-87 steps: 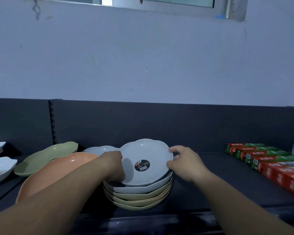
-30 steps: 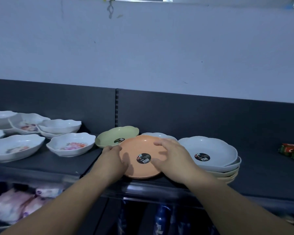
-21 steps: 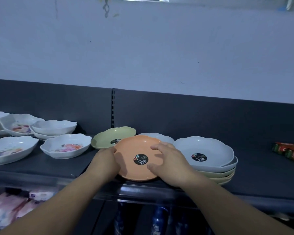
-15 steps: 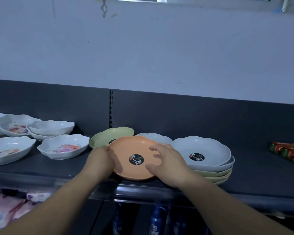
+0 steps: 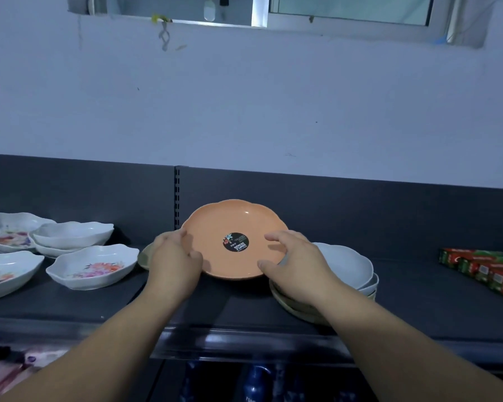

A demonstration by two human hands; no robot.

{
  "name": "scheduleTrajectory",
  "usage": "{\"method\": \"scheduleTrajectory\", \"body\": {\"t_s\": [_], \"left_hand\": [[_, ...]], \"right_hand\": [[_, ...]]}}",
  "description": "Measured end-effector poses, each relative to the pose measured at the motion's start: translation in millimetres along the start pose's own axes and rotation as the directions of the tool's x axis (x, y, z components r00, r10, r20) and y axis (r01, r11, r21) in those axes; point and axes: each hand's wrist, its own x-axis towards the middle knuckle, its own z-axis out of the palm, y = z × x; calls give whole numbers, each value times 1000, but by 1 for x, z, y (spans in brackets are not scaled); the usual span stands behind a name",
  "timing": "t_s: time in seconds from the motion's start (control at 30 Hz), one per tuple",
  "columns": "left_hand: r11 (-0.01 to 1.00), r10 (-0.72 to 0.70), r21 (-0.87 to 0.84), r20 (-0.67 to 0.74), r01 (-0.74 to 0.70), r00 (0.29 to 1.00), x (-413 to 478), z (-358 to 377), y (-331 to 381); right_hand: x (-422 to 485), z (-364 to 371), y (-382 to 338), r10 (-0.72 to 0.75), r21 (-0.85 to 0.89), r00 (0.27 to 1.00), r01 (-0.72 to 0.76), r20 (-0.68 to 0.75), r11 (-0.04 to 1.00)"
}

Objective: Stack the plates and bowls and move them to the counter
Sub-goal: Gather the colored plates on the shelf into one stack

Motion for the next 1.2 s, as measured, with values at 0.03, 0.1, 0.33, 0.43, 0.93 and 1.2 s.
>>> {"method": "scheduleTrajectory", "body": {"t_s": [0.03, 0.1, 0.33, 0.43, 0.93, 1.2], "left_hand": [[1000, 16, -21, -5, -16, 1000, -1, 4, 6], [997, 69, -44, -11, -70, 998, -2, 15, 16], [976, 213, -50, 7, -212, 977, 0, 59, 45], [977, 204, -84, 87, -197, 975, -1, 78, 59], [978, -45, 203, 405, -42, 913, -14, 127, 71], [974, -71, 226, 380, -18, 922, -23, 128, 75]], "right_hand": [[0, -6, 3, 3, 0, 1000, -3, -10, 1000], [1, -17, 9, 4, -13, 1000, -4, -20, 1000], [3, -60, 42, 2, -39, 997, -4, -73, 999], [5, -77, 58, 29, -36, 995, -32, -92, 999], [5, -94, 109, 223, -81, 971, -216, 85, 973], [-5, -93, 115, 240, -131, 966, -226, 101, 965]]}}
